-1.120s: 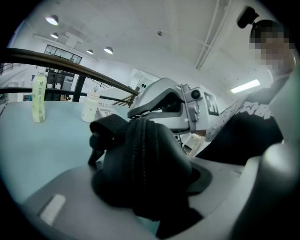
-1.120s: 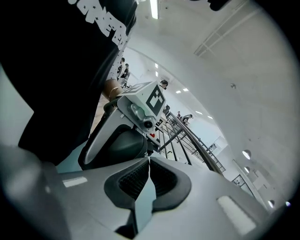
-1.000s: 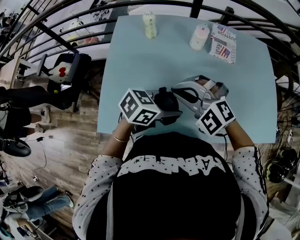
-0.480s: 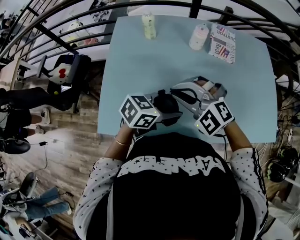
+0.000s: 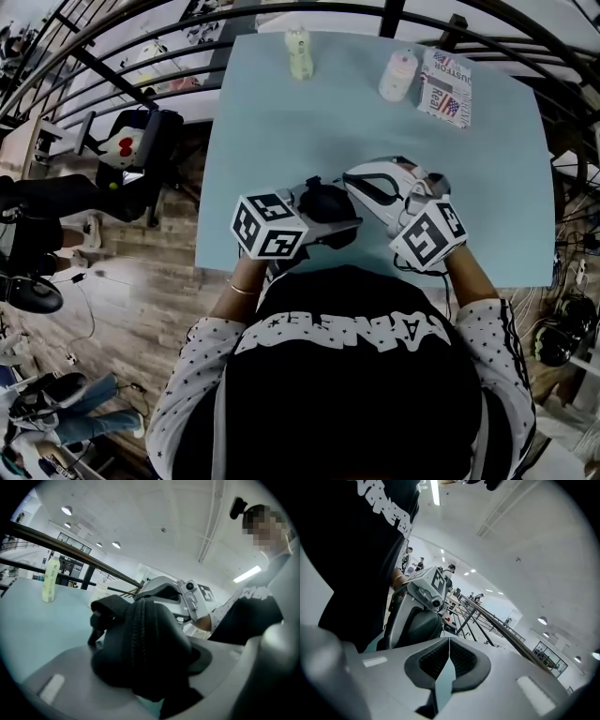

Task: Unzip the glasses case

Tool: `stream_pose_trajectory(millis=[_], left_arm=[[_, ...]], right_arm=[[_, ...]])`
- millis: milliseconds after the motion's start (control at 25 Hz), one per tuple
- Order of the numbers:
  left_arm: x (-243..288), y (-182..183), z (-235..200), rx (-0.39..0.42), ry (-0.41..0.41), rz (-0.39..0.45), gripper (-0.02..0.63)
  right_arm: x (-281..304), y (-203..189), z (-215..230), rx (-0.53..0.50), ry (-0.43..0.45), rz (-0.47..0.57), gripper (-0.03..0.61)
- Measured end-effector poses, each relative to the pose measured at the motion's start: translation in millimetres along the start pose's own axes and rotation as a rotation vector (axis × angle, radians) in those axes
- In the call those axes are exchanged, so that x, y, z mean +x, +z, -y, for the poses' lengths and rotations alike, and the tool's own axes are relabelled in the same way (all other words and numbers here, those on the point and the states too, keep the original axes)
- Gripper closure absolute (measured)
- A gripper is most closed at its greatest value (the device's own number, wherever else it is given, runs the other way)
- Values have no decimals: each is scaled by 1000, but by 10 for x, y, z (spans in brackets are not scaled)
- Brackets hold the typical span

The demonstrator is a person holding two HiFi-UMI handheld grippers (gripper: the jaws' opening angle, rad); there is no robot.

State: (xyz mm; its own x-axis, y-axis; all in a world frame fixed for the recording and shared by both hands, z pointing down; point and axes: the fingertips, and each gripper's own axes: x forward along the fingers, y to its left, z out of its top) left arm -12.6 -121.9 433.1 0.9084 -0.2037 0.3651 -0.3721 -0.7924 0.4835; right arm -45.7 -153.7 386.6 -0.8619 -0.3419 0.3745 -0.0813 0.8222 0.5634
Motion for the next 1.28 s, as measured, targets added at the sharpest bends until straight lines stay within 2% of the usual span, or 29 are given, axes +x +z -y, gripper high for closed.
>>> stream_pose_trajectory(millis=[120, 200, 400, 480, 840, 1040, 1280], left_arm=[[-38, 34, -22, 1, 20, 26, 614], [-73, 71, -40, 9, 51, 54, 614], [-211, 290, -112, 8, 165, 214, 614], [-261, 352, -127, 17, 206, 256, 614], [-410, 491, -190, 114, 353, 348, 614], [-434, 508, -209, 136, 383, 363, 614], [-417, 515, -229, 137, 387, 358, 614]], right_arm=[[-16, -53, 27, 45, -39, 1, 574], [-43, -63, 79, 122, -84, 26, 574], [-221, -61, 330, 489, -242, 173, 574], [-291, -84, 400, 582, -285, 204, 574], [-428, -251, 479, 789, -385, 241, 574], [-450, -306, 457, 831, -394, 244, 574], [-422, -320, 435, 832, -380, 232, 574]])
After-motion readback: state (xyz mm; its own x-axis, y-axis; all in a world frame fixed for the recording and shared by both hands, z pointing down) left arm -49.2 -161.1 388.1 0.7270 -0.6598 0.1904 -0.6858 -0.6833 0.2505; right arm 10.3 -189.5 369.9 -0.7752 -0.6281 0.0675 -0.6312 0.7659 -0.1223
